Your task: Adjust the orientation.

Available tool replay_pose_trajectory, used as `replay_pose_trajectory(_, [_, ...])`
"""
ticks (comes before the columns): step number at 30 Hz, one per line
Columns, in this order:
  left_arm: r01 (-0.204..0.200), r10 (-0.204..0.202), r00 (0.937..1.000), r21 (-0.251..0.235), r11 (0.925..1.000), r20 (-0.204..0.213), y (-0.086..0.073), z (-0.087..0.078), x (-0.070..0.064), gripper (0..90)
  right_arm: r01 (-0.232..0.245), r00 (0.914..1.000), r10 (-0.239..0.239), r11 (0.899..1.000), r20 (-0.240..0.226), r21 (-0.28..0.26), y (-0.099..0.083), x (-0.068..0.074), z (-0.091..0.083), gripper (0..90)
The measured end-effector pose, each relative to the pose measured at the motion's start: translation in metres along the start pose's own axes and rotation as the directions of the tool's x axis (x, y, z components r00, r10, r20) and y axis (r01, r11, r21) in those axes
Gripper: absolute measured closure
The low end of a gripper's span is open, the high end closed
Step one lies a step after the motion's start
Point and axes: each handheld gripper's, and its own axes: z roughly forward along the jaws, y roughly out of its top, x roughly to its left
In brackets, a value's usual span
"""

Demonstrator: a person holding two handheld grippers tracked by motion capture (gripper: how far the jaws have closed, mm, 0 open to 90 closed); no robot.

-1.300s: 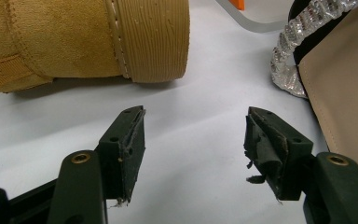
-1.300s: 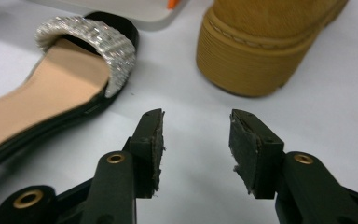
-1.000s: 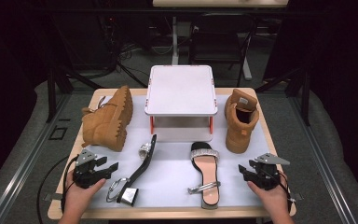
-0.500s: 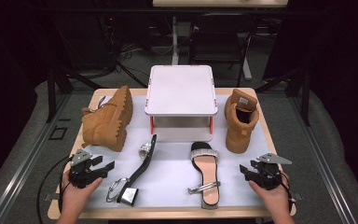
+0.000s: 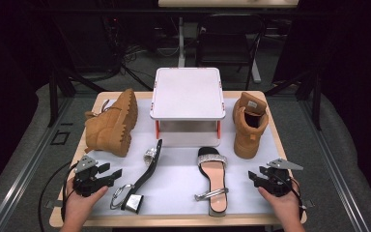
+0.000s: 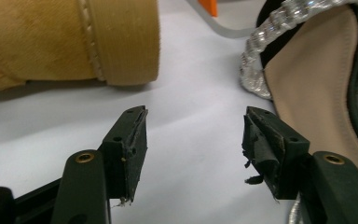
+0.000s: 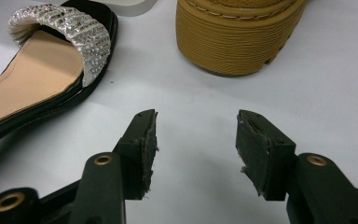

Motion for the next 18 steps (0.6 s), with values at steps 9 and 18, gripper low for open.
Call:
replay_pose_trajectory(9, [-0.002,0.002,0.9983,-0.001,1.0,0.059,0.004,-0.005,-0.012,43.9,-0.002,1.0,0.002,1.0,-0.001,-0.005,0.0,-0.001,0.0,47.9])
replay_pose_trajectory(18, [-0.004,0.003,0.996,0.012,0.9999,0.089,0.011,-0.012,-0.024,47.7,-0.008,1.0,0.008,1.0,-0.002,-0.003,0.0,-0.001,-0.001,47.9])
